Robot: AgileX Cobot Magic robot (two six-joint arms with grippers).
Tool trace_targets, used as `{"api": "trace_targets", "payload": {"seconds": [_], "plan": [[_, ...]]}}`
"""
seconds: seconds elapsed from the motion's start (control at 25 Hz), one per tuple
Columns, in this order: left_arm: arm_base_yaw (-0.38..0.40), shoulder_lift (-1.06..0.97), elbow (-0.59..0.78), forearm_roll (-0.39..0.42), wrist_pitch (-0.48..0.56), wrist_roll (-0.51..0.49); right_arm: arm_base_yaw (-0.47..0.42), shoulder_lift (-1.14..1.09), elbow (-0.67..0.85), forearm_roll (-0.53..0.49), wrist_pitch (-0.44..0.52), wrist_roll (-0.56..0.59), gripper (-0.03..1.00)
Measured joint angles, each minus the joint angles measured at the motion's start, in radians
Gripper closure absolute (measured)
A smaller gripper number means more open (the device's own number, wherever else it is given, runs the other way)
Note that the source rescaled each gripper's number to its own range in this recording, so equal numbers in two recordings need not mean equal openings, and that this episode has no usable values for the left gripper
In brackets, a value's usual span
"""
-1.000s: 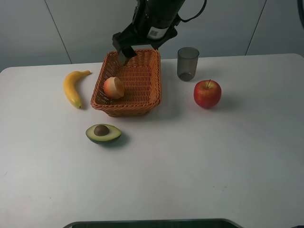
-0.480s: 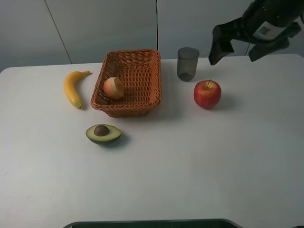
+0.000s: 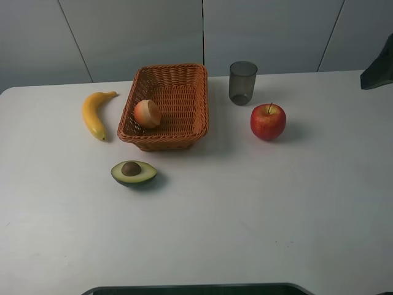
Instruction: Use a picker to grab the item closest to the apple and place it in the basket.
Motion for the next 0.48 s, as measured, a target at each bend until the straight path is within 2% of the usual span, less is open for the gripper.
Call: {"api": "trace_targets", "payload": {"seconds": [0.28, 0.48], "plan": [[0.000, 0.000, 0.000, 0.000, 0.000, 0.000, 0.000, -0.361, 0.050, -0.006, 0.131, -0.065, -0.03], [0.000, 0.000, 0.000, 0.000, 0.000, -0.002, 0.000, -0.585, 0.106, -0.020, 0.190, -0.090, -0.03]]}}
